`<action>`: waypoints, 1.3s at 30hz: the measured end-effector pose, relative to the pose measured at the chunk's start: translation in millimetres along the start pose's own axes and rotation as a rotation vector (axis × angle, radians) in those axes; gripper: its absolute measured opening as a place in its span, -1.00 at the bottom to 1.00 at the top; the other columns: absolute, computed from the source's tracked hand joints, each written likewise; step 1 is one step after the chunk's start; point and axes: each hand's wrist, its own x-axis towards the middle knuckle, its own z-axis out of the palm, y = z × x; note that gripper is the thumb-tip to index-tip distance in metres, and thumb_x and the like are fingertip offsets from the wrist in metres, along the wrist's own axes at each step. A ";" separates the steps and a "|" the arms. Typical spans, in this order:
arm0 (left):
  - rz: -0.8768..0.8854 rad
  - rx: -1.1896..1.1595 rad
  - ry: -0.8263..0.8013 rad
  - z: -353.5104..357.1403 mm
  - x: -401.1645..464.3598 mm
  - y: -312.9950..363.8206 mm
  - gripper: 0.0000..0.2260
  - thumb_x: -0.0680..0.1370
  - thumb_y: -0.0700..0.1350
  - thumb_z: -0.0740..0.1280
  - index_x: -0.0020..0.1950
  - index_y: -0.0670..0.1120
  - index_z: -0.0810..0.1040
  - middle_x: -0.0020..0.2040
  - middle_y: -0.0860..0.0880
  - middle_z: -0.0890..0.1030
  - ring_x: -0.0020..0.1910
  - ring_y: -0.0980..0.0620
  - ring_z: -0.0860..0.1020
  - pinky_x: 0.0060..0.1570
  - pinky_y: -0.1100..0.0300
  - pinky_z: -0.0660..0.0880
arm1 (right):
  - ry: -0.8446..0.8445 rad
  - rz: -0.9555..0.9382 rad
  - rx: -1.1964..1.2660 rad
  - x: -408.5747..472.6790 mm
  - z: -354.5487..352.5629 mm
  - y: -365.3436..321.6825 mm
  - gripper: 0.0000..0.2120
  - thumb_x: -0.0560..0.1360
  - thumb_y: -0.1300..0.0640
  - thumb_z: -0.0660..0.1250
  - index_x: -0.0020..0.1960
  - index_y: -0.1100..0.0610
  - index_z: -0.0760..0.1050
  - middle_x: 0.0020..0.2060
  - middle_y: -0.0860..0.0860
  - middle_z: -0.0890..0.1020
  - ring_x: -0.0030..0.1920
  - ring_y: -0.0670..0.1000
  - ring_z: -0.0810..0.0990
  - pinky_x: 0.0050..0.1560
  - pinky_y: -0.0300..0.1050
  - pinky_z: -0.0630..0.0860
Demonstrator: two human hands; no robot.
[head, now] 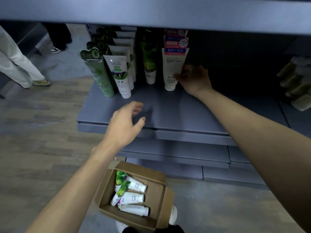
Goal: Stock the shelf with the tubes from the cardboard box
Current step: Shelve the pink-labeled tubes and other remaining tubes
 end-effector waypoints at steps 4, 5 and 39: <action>0.025 0.042 -0.028 -10.5 -7.5 -4.1 -0.64 0.52 -0.09 0.38 0.31 -0.04 0.48 0.12 0.04 0.62 0.10 0.07 0.59 0.03 -0.01 0.59 | -0.047 0.049 -0.090 -18.4 -0.8 0.5 -0.59 0.52 -0.13 0.35 0.19 0.16 0.52 0.07 0.02 0.65 0.13 0.02 0.55 0.09 -0.15 0.45; 0.033 0.049 -0.047 -13.4 -8.6 -4.8 -0.63 0.52 -0.08 0.38 0.31 -0.03 0.47 0.10 0.05 0.62 0.08 0.07 0.59 0.03 -0.01 0.59 | -0.057 0.049 -0.125 -24.0 -1.7 -1.2 -0.56 0.53 -0.14 0.34 0.23 0.17 0.50 0.09 0.03 0.64 0.13 0.03 0.56 0.07 -0.16 0.45; 0.386 0.450 -0.504 -67.3 -113.9 -116.1 -0.69 0.58 0.00 0.25 0.31 -0.01 0.44 0.20 -0.03 0.50 0.13 -0.13 0.56 -0.04 -0.03 0.55 | -0.273 0.256 -0.581 -282.8 119.2 -91.4 -0.64 0.56 -0.11 0.25 0.30 0.00 0.45 0.03 0.02 0.66 0.01 0.14 0.62 0.00 0.03 0.57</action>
